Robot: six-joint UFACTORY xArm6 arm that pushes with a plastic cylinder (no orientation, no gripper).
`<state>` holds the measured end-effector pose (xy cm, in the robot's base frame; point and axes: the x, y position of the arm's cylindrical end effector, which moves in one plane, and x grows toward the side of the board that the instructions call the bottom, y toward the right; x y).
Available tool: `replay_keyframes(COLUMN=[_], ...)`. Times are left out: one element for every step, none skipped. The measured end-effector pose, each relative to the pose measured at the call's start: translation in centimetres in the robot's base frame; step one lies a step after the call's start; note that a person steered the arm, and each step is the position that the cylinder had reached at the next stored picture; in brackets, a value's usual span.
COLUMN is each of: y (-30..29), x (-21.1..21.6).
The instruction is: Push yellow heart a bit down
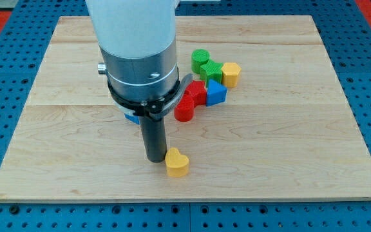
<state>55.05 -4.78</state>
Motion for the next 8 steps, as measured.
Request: replay_keyframes(y=[0.3,-0.3,-0.1,0.8,1.5,1.5,1.5,1.5], x=[0.4,-0.9,-2.8,-3.0,-2.5,-1.4,-0.2,0.7])
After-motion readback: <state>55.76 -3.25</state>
